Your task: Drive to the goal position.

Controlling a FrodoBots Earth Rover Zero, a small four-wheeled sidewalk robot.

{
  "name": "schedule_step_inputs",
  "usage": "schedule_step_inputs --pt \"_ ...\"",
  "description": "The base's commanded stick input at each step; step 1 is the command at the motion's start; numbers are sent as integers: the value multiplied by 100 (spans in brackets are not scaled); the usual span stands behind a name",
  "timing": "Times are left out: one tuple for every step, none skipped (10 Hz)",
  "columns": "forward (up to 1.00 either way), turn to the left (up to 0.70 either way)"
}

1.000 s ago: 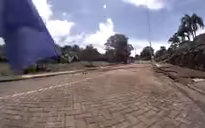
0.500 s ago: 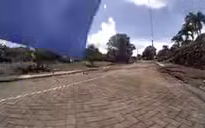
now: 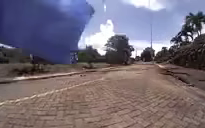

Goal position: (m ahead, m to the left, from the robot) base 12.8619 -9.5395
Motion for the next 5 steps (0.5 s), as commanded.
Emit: schedule_step_inputs --pt "70 -9" --pt "70 -23" --pt "70 -10" --pt "70 -7" --pt "70 -27"
